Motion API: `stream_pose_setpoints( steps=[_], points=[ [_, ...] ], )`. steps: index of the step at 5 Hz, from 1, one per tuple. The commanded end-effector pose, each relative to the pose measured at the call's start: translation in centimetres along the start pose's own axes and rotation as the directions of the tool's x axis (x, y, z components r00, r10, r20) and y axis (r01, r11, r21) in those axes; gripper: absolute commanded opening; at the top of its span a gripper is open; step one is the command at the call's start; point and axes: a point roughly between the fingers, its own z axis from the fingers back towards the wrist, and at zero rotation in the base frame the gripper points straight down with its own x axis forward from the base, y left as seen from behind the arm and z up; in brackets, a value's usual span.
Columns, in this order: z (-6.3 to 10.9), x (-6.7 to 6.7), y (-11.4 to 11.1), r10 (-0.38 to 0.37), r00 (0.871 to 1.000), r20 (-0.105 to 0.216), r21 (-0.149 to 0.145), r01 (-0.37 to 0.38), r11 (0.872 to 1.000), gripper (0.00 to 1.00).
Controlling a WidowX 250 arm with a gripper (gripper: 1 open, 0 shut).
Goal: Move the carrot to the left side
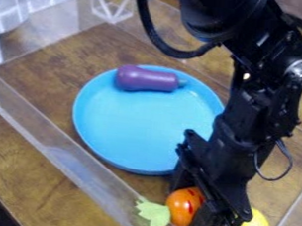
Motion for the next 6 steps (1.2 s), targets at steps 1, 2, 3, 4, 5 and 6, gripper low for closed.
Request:
stream_pose_setpoints(
  steps=[1,2,3,4,5,6],
  points=[
    [1.6,0.9,0.2,-0.004,0.999,0.051,-0.006,0.005,1.000,0.00],
    [2.0,1.1,0.5,0.003,0.998,0.055,-0.016,-0.002,1.000,0.00],
    [2.3,1.2,0.8,0.012,0.998,0.057,-0.024,-0.010,1.000,0.00],
    [2.8,1.3,1.2,0.012,0.998,0.059,-0.036,-0.010,0.999,0.00],
    [3.2,1.4,1.4,0.009,0.998,0.056,-0.042,-0.006,0.999,0.00],
    [3.9,1.9,2.0,0.006,0.999,0.049,-0.043,-0.004,0.999,0.00]
  ],
)
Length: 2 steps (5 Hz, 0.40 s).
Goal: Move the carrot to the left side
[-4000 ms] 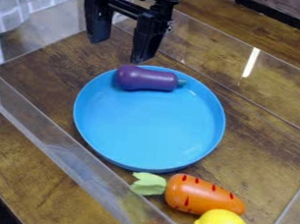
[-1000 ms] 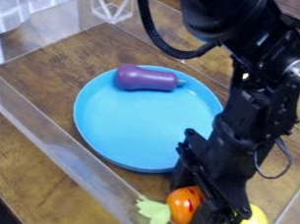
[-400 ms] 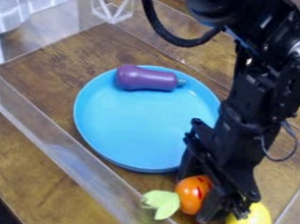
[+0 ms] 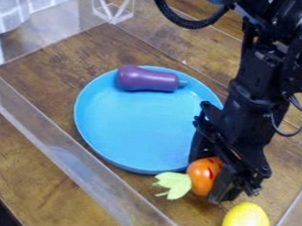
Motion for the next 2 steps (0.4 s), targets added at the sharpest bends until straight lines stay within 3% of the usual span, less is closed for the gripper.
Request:
stream_pose_setpoints(
  steps=[1,2],
  points=[
    [2.29,0.48,0.40,-0.008,0.999,0.054,0.015,0.007,1.000,0.00],
    [3.04,0.36,0.57,-0.021,0.998,0.052,0.025,0.020,0.999,0.00]
  ],
)
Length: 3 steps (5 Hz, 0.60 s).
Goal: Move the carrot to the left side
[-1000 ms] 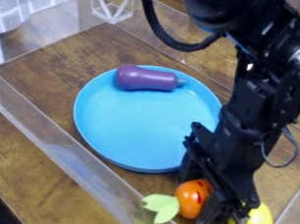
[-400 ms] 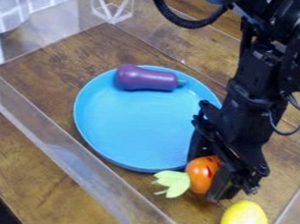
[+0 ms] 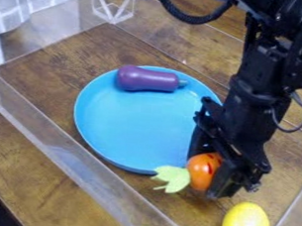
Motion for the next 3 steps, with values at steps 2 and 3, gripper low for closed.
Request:
stream_pose_setpoints(
  steps=[2,3],
  points=[
    [4.7,0.0,1.0,-0.022,0.997,0.071,0.053,0.018,0.998,0.00],
    [6.2,-0.2,1.0,-0.035,0.996,0.079,0.084,0.028,0.996,0.00]
  ],
)
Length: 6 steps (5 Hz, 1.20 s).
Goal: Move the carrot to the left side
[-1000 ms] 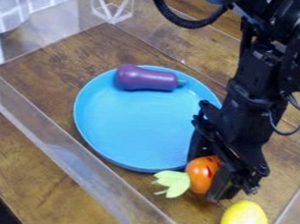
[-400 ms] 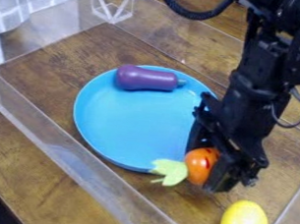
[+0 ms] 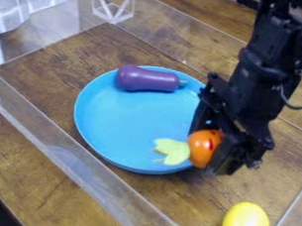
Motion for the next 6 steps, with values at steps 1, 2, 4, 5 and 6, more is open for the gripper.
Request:
stream_pose_setpoints(
  steps=[1,2,4,5,6],
  points=[
    [4.4,-0.2,0.3,0.000,0.994,0.105,0.042,-0.005,0.999,0.00],
    [4.8,-0.4,0.4,-0.011,0.993,0.117,0.054,0.005,0.999,0.00],
    [5.3,-0.9,0.6,-0.020,0.990,0.137,0.074,0.010,0.997,0.00],
    [5.7,-1.2,0.7,-0.013,0.989,0.147,0.079,0.002,0.997,0.00],
    [6.2,-1.5,1.0,-0.002,0.987,0.161,0.092,-0.013,0.996,0.00]
  ],
)
